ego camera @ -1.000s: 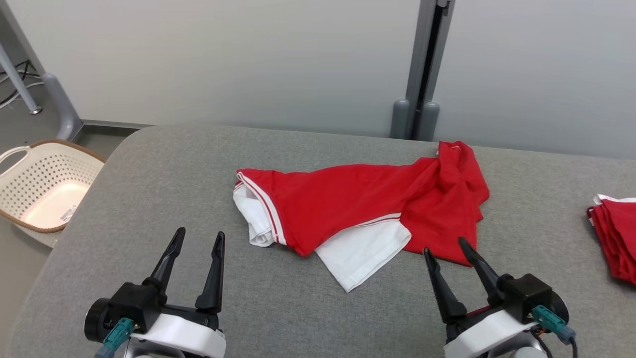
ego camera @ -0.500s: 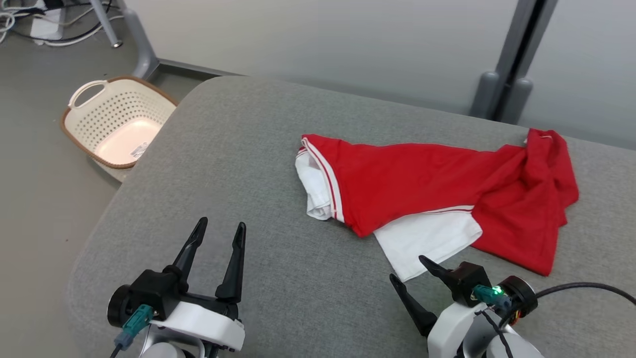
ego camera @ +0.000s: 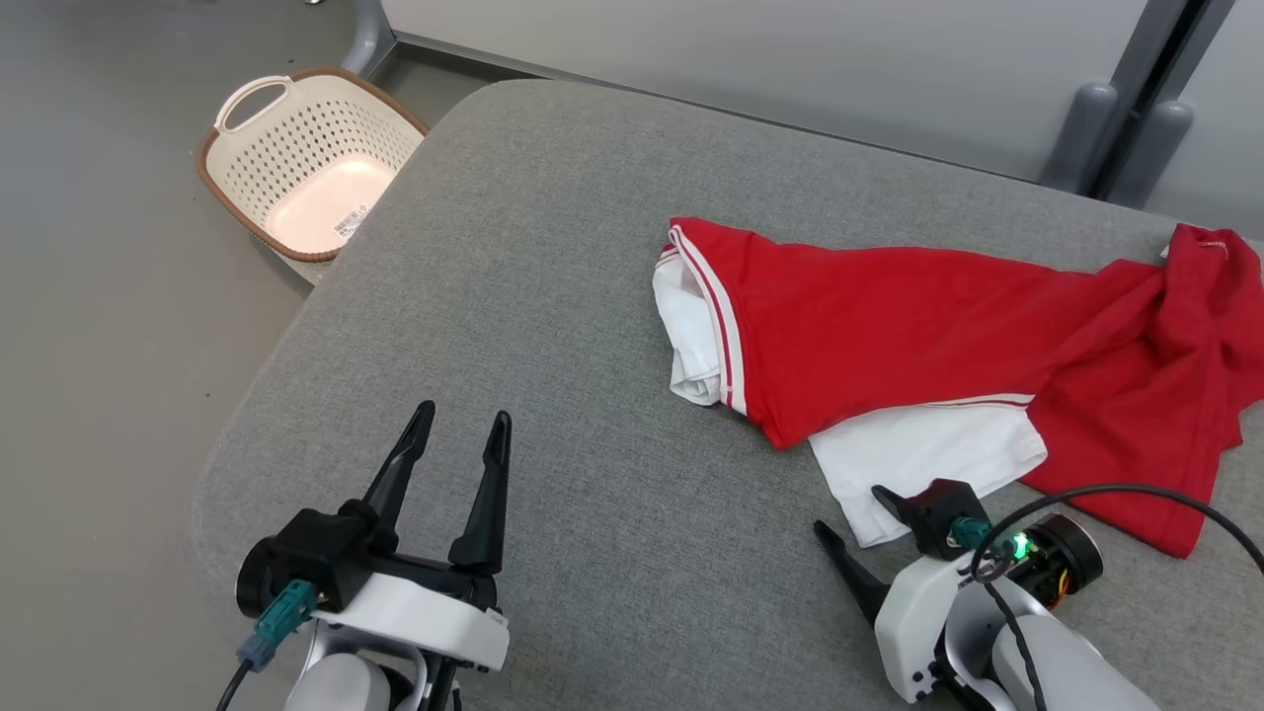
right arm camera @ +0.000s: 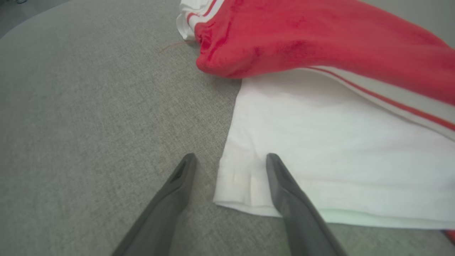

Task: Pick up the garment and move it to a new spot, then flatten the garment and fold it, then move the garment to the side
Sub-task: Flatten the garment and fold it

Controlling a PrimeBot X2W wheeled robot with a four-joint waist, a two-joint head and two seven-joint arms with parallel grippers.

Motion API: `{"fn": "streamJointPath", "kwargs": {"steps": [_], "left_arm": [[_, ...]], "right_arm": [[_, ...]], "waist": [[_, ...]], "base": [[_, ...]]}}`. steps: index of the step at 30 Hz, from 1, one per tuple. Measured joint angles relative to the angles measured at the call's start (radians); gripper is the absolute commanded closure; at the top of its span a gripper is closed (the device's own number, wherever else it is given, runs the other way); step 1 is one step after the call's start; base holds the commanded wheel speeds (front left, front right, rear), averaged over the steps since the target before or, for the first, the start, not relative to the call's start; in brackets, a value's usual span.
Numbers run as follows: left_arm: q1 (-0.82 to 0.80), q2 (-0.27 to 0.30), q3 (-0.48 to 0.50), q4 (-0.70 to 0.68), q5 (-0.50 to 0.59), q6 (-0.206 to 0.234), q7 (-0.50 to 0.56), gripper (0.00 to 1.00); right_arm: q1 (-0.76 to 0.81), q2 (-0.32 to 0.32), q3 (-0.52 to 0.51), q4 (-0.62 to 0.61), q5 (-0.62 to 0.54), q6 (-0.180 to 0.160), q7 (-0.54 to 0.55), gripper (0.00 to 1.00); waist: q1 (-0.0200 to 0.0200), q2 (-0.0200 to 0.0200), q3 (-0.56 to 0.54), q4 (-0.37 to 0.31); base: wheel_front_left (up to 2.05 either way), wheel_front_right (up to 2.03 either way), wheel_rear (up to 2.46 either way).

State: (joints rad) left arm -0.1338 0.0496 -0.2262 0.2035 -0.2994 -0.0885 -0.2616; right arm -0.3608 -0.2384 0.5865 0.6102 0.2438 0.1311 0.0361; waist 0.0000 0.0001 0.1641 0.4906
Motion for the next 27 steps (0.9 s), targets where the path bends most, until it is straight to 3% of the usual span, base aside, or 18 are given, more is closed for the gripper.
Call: {"fn": "streamJointPath", "kwargs": {"steps": [1, 2, 3, 4, 14, 20, 27], "left_arm": [[-0.003, 0.0, -0.004, -0.001, -0.002, 0.002, 0.0, 0.0], [-0.009, 0.0, -0.008, 0.0, -0.002, 0.003, 0.0, 0.0], [-0.014, 0.0, -0.01, 0.001, -0.001, 0.005, 0.0, 0.0], [-0.016, 0.0, -0.01, 0.001, -0.001, 0.006, 0.0, 0.0], [-0.013, -0.001, 0.021, 0.02, 0.027, 0.002, 0.0, 0.0], [0.012, -0.001, 0.03, 0.028, 0.044, -0.007, 0.0, 0.0], [0.044, -0.001, 0.01, 0.029, 0.052, -0.016, 0.0, 0.0]], "right_arm": [[-0.007, 0.0, 0.0, 0.009, 0.001, 0.0, 0.008, 0.0], [-0.013, 0.001, 0.002, 0.017, 0.004, 0.0, 0.018, 0.2], [-0.017, 0.002, 0.007, 0.024, 0.011, 0.001, 0.024, 0.65], [-0.022, 0.002, 0.018, 0.024, 0.016, 0.001, 0.024, 1.0], [-0.022, 0.017, 0.089, 0.045, 0.072, 0.0, -0.046, 1.0], [-0.013, 0.017, 0.128, -0.022, 0.129, 0.0, -0.11, 1.0], [-0.103, -0.079, 0.143, -0.182, 0.123, 0.0, -0.112, 1.0]], "waist": [[0.0, 0.0, 0.004, 0.002], [0.0, 0.0, 0.008, 0.004], [0.0, 0.0, 0.01, 0.004], [0.0, 0.0, 0.01, 0.001], [0.0, 0.0, -0.045, -0.055], [0.0, 0.0, -0.108, -0.098], [0.0, 0.0, -0.162, -0.111]], "base": [[0.0, 0.0, 0.0], [0.0, 0.0, 0.0], [0.0, 0.0, 0.0], [0.0, 0.0, 0.0], [0.0, 0.0, 0.0], [0.0, 0.0, 0.0], [0.0, 0.0, 0.0]]}}
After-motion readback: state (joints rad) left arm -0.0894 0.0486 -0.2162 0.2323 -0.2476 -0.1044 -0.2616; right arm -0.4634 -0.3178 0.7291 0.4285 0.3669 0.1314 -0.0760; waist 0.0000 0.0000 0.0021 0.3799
